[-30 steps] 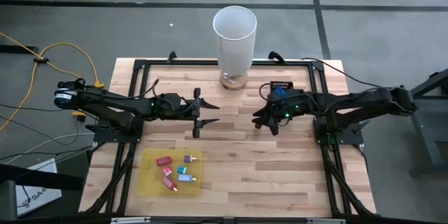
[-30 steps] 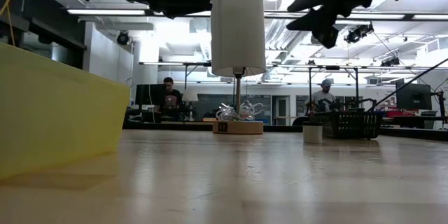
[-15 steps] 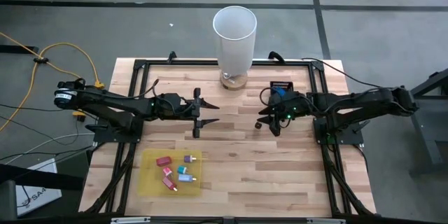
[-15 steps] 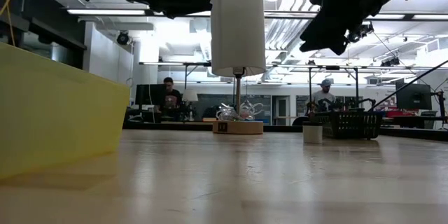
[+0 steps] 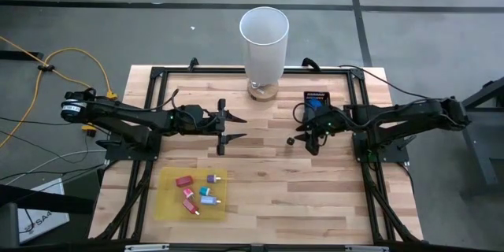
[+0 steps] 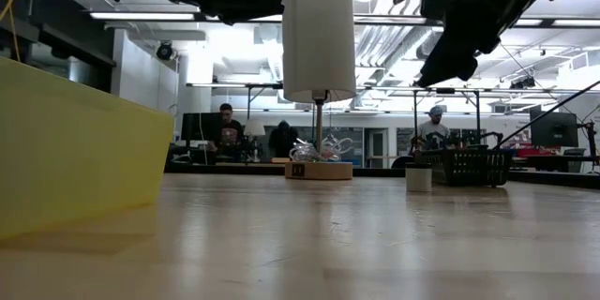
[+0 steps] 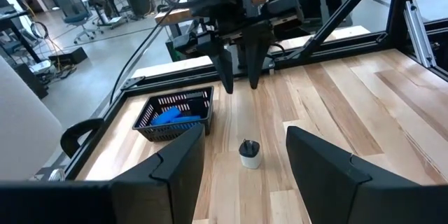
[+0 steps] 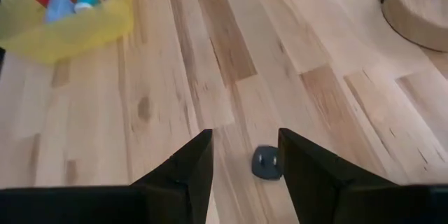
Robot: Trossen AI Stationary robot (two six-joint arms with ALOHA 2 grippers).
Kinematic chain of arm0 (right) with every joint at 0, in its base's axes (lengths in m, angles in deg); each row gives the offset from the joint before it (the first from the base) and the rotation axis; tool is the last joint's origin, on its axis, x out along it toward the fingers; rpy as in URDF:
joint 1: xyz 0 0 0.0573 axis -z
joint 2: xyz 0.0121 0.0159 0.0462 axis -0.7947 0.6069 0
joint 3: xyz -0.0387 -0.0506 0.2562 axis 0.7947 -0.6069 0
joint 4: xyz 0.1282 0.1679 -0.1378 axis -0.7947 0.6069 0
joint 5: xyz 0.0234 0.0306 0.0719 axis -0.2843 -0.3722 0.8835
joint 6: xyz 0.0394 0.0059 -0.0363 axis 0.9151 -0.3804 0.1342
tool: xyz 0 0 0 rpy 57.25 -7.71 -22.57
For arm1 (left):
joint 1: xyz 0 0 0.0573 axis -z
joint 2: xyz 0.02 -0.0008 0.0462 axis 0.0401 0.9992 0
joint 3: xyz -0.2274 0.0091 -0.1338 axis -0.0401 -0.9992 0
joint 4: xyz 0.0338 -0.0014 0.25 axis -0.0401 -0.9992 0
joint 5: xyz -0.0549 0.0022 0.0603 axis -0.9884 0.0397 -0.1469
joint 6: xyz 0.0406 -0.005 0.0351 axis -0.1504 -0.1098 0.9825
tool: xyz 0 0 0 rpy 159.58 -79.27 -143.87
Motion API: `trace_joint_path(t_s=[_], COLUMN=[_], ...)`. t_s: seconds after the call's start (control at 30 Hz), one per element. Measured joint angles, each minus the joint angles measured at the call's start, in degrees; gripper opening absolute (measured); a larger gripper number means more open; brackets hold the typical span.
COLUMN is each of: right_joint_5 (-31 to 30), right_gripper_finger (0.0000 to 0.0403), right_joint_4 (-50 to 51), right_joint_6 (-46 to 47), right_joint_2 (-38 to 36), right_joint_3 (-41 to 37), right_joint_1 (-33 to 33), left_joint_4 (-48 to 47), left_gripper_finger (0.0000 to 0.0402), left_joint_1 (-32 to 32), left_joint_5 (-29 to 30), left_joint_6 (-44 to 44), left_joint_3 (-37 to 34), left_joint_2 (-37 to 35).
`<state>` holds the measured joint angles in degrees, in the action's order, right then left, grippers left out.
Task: Pick & Place Office items
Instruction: Put the white charger adapter into the yellow bin
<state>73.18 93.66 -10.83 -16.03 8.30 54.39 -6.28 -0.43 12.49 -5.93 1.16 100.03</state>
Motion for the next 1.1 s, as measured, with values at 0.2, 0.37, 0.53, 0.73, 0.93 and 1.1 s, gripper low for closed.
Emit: trace_joint_path(t_s=[0.2, 0.37, 0.53, 0.73, 0.93, 1.1], right_joint_5=[-5.0, -8.8, -13.3, -15.5, -15.6, -18.5], right_gripper_finger=[0.0148, 0.0148, 0.0148, 0.0148, 0.0148, 0.0148], right_joint_4=[2.2, 2.3, 2.4, 2.3, 3.2, 3.1], right_joint_6=[-2.3, -3.4, -3.4, -1.8, 0.1, 0.2], right_joint_2=[0.4, 0.4, 0.4, 0.4, 0.6, 4.8], right_joint_3=[0.0, 0.0, 0.0, 0.0, 0.0, 0.0], right_joint_1=[-0.4, -2.2, -4.6, -5.6, -5.5, -7.0], left_joint_4=[0.0, 0.0, 0.0, 0.0, 0.0, 0.0], left_gripper_finger=[0.0194, 0.0194, 0.0194, 0.0194, 0.0194, 0.0194], left_joint_1=[0.0, 0.0, 0.0, 0.0, 0.0, 0.0], left_joint_5=[0.0, 0.0, 0.0, 0.0, 0.0, 0.0], left_joint_6=[0.0, 0.0, 0.0, 0.0, 0.0, 0.0], left_joint_3=[0.0, 0.0, 0.0, 0.0, 0.0, 0.0], left_joint_2=[0.0, 0.0, 0.0, 0.0, 0.0, 0.0])
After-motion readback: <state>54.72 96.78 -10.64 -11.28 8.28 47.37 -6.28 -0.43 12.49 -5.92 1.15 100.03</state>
